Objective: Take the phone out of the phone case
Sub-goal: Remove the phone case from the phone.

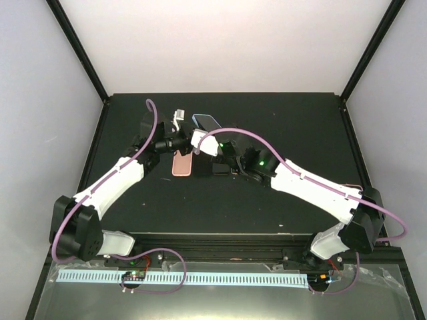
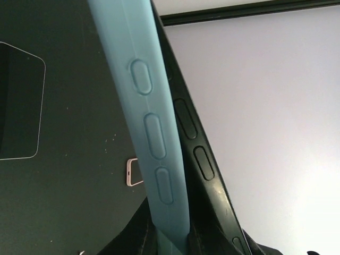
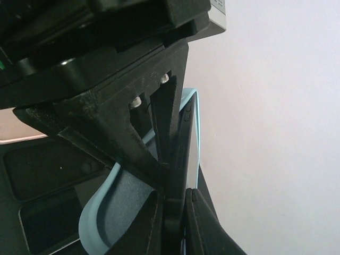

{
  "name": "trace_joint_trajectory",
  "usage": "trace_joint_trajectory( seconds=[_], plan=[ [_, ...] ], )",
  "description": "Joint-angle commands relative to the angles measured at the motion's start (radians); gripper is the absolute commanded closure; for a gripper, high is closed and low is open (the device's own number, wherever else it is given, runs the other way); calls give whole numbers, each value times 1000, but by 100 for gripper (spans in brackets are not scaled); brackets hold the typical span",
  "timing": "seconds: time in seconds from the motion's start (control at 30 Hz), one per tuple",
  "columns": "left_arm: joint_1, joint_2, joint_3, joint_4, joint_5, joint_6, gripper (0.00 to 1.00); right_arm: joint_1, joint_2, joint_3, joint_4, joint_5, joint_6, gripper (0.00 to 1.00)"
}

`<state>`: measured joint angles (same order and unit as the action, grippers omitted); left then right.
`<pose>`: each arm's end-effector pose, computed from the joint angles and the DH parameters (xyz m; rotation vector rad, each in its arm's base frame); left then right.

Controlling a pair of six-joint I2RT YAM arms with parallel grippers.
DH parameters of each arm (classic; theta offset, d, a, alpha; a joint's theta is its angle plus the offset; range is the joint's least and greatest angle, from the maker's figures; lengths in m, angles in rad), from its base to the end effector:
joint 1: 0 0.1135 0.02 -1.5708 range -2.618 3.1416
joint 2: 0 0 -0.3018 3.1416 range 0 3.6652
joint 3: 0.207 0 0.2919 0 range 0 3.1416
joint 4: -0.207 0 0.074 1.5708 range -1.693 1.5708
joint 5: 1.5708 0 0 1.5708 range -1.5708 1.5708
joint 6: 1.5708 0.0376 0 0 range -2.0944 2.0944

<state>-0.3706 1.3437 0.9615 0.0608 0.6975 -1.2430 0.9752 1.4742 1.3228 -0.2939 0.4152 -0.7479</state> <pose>0.3054 -0.1446 0.3242 -0.3982 2.1909 -1.6633 0.2258 0.3062 0.3834 -1.3236 1.4806 -0.2712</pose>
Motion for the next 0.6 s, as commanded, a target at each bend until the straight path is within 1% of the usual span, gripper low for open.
trace_joint_trajectory(
  seconds=[0.0, 0.37, 0.5, 0.57],
  plan=[
    [3, 4, 2, -135, -55, 208, 98, -39, -84, 101, 39, 60, 62, 99],
    [39, 5, -22, -211, -172, 270, 98, -41, -92, 166, -30, 27, 120, 99],
    [57, 7, -23, -209, -178, 309, 98, -45, -93, 184, -56, 11, 135, 99],
    [61, 5, -16, -206, -172, 359, 98, -48, -98, 188, -61, 8, 139, 99]
  ],
)
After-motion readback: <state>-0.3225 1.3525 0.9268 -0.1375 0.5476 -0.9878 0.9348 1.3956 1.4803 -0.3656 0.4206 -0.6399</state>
